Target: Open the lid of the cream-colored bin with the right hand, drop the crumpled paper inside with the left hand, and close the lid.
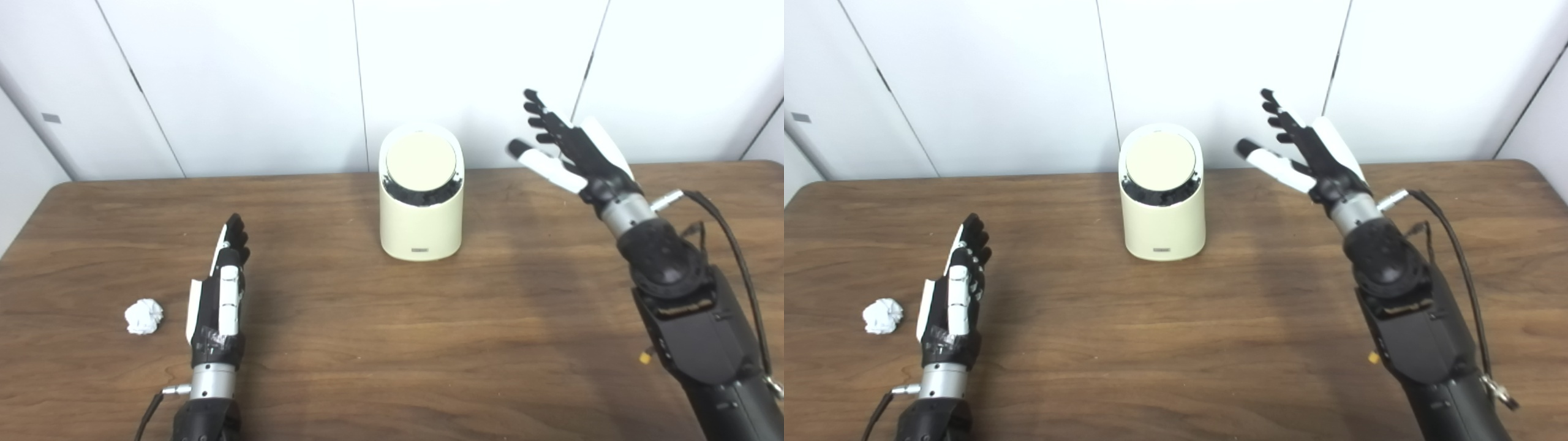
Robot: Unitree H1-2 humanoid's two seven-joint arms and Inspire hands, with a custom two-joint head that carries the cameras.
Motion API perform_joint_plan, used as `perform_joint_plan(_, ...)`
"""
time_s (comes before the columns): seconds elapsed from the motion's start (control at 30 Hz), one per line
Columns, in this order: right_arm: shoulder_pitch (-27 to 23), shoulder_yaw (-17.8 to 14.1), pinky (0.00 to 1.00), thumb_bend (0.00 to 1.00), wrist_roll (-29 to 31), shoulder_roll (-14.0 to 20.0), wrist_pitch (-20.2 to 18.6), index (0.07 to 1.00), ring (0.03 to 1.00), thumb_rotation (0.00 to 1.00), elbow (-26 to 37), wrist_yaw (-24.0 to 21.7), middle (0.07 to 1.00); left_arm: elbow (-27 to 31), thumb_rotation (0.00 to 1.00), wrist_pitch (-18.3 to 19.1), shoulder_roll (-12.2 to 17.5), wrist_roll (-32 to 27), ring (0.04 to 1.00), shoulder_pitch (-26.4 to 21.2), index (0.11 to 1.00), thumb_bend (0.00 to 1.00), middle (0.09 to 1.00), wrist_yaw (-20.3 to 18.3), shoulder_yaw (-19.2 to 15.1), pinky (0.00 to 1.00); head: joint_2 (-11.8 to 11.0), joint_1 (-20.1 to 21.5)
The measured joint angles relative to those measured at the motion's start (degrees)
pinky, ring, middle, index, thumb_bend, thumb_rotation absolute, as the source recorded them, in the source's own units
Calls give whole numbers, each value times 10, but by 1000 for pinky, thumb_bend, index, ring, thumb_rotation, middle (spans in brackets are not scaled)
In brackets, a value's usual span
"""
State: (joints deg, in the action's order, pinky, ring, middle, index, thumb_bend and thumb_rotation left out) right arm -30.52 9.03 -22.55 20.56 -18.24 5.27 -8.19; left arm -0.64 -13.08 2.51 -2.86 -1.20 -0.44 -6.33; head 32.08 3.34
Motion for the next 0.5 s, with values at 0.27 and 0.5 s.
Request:
perform_joint_plan(0.27, -50, 25, 847, 700, -43, -1, -18, 982, 954, 846, -17, -27, 979, 2, 954, 0, -4, -1, 1000, 1, 1000, 447, 1000, 0, 2, 1000, 3, -2)
perform_joint_plan(0.5, -79, 46, 873, 769, -59, -12, -18, 985, 969, 874, -52, -38, 978, 3, 927, 0, -9, -1, 1000, 1, 1000, 446, 1000, -1, 3, 1000, 2, -4)
